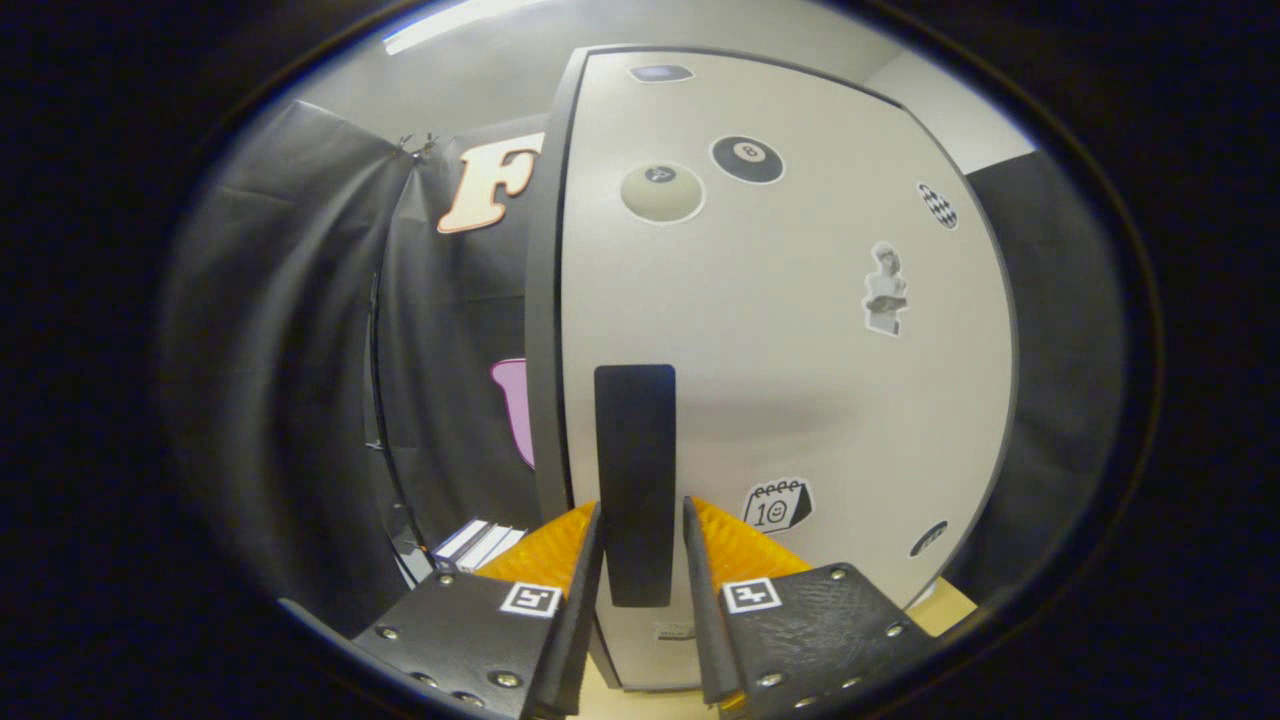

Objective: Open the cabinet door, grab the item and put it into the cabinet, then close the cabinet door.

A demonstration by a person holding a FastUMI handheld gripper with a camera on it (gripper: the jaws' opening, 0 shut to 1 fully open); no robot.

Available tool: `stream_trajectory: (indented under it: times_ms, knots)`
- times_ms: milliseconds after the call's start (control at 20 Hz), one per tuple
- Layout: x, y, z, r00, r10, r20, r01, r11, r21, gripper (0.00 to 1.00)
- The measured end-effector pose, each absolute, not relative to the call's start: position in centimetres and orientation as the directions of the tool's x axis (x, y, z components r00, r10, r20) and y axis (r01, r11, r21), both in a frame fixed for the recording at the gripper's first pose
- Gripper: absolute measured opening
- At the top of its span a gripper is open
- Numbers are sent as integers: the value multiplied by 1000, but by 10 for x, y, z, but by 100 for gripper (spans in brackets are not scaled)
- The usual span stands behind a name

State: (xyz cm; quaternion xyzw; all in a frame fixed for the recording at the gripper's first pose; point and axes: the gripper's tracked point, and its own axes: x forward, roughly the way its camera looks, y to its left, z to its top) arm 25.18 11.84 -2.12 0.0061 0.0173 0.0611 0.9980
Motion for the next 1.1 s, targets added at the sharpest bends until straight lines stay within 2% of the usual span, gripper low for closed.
stream_trajectory:
  times_ms: [100,200,450,500,1100]
  knots:
    - [253,124,-25,986,153,-62,-152,988,31,43]
    - [250,123,-26,990,126,-66,-124,992,32,30]
    - [241,120,-28,987,127,-103,-120,990,69,30]
    - [242,119,-27,988,121,-91,-115,991,70,21]
    - [178,93,-21,992,82,-98,-76,995,65,20]
